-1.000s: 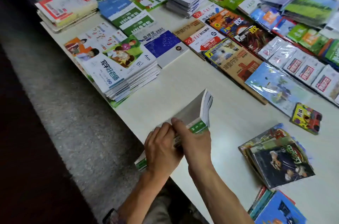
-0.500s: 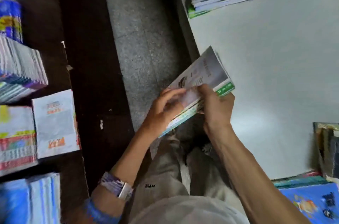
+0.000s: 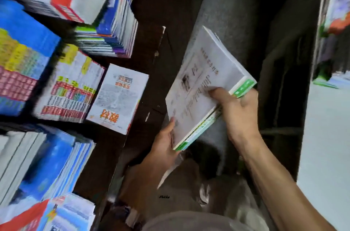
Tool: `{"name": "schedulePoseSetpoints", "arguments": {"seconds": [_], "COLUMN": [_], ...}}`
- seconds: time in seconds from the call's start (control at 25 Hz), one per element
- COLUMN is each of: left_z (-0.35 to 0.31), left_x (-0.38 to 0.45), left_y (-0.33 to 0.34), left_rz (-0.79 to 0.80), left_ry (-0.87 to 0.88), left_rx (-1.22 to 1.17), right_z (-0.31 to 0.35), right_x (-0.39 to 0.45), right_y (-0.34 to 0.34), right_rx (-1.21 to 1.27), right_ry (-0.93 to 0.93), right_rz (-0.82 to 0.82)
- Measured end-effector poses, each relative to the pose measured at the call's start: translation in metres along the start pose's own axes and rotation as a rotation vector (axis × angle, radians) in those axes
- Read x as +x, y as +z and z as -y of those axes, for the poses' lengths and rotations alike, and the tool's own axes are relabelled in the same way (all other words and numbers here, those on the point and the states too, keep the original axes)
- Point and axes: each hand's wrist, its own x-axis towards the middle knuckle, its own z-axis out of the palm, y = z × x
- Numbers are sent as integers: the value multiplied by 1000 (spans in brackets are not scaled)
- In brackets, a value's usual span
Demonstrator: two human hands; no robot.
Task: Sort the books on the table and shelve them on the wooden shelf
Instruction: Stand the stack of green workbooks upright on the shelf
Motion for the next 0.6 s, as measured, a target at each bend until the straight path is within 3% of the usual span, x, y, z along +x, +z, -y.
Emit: {"name": "schedulePoseSetpoints", "arguments": {"seconds": [0.28,0.6], "left_z": [-81,-115], "left_x": [-31,-54], "left_y": [-13,39], "left_rz": [136,-98], "left_ry": [283,645], "left_rx": [-306,-643], "right_z": [64,123], "right_x": [44,98], "right_y": [115,181], "right_rx": [1,-10], "right_ry": [-139,-190], "right_rz": [487,928]}}
